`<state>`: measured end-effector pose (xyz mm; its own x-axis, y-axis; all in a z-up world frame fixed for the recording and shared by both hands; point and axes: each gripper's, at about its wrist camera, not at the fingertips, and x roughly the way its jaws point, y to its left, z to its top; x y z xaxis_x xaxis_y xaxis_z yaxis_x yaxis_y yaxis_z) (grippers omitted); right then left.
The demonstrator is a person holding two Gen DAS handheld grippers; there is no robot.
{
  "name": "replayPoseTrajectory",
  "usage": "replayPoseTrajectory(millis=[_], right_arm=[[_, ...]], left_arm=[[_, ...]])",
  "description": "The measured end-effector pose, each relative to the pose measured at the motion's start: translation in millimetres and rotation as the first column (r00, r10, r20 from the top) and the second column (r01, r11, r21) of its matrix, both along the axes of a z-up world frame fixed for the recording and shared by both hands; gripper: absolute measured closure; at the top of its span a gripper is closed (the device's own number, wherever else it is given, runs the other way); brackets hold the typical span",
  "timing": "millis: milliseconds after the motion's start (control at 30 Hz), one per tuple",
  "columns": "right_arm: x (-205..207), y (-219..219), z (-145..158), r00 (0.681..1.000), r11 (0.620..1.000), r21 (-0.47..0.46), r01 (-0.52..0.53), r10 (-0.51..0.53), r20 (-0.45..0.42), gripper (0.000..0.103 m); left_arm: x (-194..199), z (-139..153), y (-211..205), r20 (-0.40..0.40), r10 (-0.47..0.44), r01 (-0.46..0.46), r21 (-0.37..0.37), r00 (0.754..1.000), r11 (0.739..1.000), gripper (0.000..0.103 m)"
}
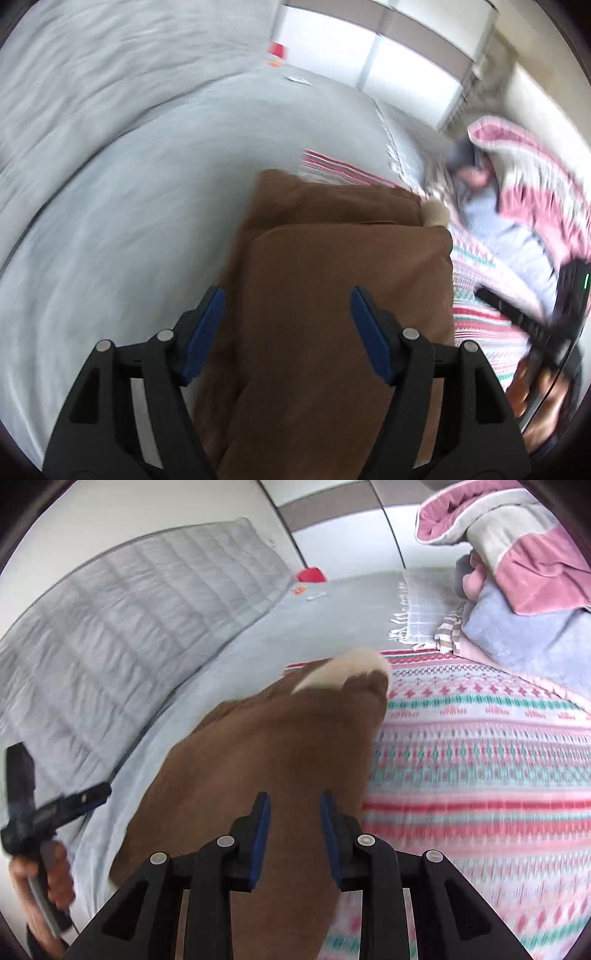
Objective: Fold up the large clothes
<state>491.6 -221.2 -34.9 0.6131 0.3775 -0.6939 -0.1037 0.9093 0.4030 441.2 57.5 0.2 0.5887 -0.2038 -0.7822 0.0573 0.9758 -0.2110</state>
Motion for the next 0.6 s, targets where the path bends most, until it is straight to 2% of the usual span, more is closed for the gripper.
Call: replayPoseTrajectory(millis=[100, 233, 300, 367, 433, 600], right_arm=[[46, 3, -9, 0.999, 1.0, 0.01, 0.027, -0.026, -0.044, 0.075], [104, 22, -35, 0.994, 0.999, -0.032, 0.004, -0.008, -0.113, 0.071], [119, 41, -52, 0.987, 0.994, -0.095, -0.052, 0.037, -0.155, 0.072], [123, 62, -62, 0.987, 0.974, -0.2, -0.104, 0.077, -0.138, 0.072], [125, 72, -73, 0.989, 0.967, -0.234, -0.104, 0.076, -0.123, 0.072], [123, 77, -76, 0.99, 0.956, -0.276, -0.101, 0.069, -0.122, 0.072]], left_arm=[[47, -23, -30, -0.033, -0.043, 0.046, 0.09, 0.999, 0.995, 0.032], [85, -68, -27, -0.089, 0.023, -0.011, 0.132, 0.996, 0.991, 0.031], [85, -90, -14, -0.086, 0.046, -0.042, 0.057, 0.995, 0.998, 0.028], [82, -100, 3, -0.076, 0.074, -0.077, -0.041, 0.994, 0.996, 0.028], [82, -104, 11, -0.092, 0.078, -0.086, -0.086, 0.993, 0.993, 0.028], [76, -105, 3, -0.07, 0.083, -0.087, -0.053, 0.994, 0.995, 0.028]])
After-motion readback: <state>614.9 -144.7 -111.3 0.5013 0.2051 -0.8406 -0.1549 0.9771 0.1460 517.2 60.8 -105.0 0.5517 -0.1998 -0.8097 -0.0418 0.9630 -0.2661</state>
